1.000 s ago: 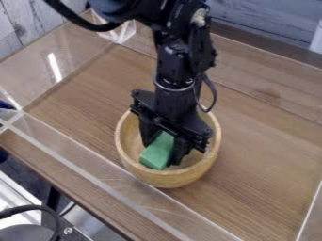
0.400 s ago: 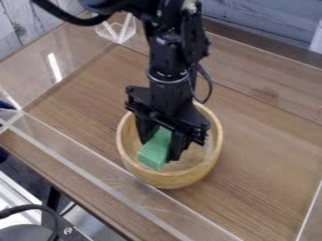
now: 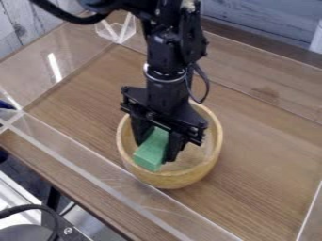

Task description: Put the green block in the brown bowl

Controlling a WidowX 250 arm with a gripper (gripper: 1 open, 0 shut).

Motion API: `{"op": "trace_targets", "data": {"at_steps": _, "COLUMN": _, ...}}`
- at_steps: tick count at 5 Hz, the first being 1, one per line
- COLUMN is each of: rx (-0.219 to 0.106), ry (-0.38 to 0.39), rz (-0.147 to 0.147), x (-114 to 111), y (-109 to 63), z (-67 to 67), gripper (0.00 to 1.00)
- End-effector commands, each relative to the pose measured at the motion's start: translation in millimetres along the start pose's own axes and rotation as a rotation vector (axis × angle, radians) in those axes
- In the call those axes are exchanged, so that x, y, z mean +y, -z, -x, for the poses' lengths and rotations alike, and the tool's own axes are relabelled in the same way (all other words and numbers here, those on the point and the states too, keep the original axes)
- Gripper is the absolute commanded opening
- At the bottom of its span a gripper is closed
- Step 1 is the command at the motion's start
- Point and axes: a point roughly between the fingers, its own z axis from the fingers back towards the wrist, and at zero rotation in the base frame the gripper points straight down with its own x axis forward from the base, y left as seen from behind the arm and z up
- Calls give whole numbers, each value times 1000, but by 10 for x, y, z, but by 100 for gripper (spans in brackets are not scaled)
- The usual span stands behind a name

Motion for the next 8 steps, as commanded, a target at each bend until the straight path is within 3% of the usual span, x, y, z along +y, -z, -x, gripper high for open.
{"op": "trace_targets", "data": {"at_steps": 1, "rx": -55, "ry": -2, "rz": 12, "x": -2, "y": -87, "z": -150, "gripper": 0}}
{"op": "trace_targets", "data": {"at_steps": 2, "rx": -67, "ry": 1, "rz": 23, "x": -16, "y": -71, "z": -205, "gripper": 0}}
{"op": "trace_targets", "data": {"at_steps": 3, "rx": -62, "ry": 5, "rz": 42, "x": 19, "y": -145, "z": -217, "gripper": 100}}
{"op": "trace_targets", "data": {"at_steps": 4, "rx": -79, "ry": 5, "rz": 73, "x": 78, "y": -345, "z": -237, "gripper": 100}}
{"op": "trace_targets", "data": {"at_steps": 6, "rx": -227, "ry": -49, "rz": 76, "x": 304, "y": -941, "z": -263, "gripper": 100}}
{"op": "trace_targets", "data": {"at_steps": 7, "rx": -225, "ry": -70, "rz": 78, "x": 482, "y": -1021, "z": -389, "gripper": 100}}
{"op": "trace_targets", "data": {"at_steps": 8, "rx": -206, "ry": -80, "rz": 76, "x": 614, "y": -929, "z": -419, "gripper": 100}}
